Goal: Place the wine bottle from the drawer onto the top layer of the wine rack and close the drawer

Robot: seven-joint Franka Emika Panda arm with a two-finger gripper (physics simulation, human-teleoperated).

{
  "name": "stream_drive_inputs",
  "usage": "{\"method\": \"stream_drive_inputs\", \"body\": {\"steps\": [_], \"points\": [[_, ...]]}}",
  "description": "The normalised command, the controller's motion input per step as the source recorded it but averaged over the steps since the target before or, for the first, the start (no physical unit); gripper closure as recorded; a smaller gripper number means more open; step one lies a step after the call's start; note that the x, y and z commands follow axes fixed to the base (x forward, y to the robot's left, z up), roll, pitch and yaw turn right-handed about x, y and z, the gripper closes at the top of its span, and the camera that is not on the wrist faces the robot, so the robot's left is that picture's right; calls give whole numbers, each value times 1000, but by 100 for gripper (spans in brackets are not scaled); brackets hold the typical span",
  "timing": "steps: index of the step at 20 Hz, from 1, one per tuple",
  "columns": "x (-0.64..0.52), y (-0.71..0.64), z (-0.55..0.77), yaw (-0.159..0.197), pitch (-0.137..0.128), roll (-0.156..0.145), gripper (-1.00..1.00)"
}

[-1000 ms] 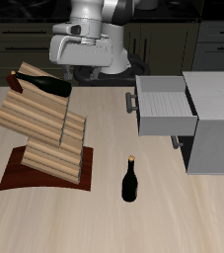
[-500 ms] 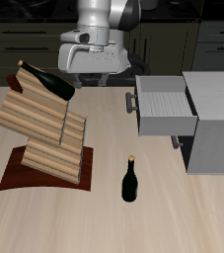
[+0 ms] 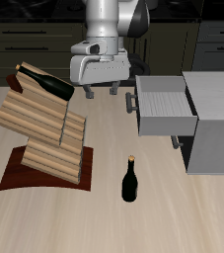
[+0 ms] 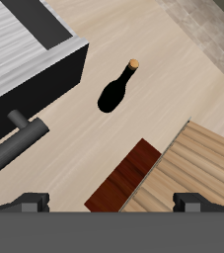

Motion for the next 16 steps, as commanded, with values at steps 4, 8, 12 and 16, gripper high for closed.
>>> {"method": "stream_drive_inputs", "body": {"steps": [4,8,12,16], "points": [[31,141,-201,-8,21,40,-100],[18,113,-147,4,12,29,-100],[-17,291,-178,-2,21,59,-100],[15,357,-122,19,1,65,-100]]}}
